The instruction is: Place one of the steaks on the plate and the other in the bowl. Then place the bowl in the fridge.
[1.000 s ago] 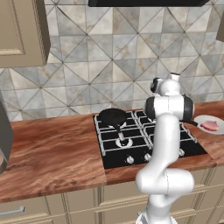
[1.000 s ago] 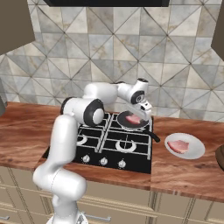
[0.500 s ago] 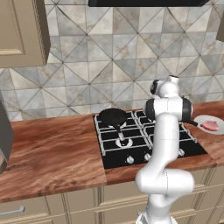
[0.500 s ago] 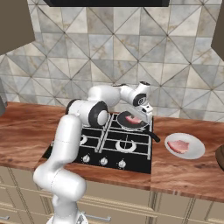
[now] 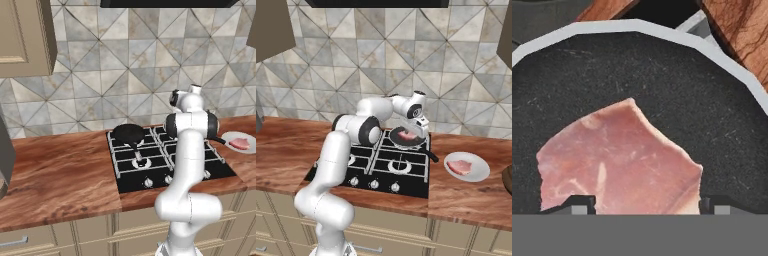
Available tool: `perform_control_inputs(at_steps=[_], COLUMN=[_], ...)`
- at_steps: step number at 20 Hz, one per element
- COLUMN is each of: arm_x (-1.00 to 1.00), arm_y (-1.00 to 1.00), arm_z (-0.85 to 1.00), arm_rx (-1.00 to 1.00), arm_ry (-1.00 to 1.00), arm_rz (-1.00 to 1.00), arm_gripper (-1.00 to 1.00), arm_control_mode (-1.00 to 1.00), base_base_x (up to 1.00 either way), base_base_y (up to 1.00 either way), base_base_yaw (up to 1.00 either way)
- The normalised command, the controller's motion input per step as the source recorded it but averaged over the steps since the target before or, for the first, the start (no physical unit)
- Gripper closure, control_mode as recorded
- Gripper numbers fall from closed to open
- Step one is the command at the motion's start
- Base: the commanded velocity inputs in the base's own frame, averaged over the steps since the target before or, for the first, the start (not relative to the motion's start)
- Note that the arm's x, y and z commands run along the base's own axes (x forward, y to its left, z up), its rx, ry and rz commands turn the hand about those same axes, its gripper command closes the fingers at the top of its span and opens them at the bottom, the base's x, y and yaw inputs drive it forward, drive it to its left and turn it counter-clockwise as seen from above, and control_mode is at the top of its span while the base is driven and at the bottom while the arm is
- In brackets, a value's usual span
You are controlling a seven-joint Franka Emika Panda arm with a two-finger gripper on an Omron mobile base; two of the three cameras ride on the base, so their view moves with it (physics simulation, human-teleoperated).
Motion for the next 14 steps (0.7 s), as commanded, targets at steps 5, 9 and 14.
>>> perform_control_inputs(at_steps=[5,9,14], arm_x=[-0.22,-0.02,-0.34], arm_y=[0.0,0.0,0.04], arm_z=[0.52,0.29,0.75], arm_rx=[0.06,0.09,0.06], arm_ry=[-0.1,-0.01,0.0], arm_rz=[-0.03,-0.04,-0.09], arm_gripper=[1.0,1.0,1.0], arm_control_mode=[-1.0,-1.0,-1.0], base_base_x=[0.0,0.0,0.0], base_base_y=[0.0,0.0,0.0], base_base_yaw=[0.0,0.0,0.0])
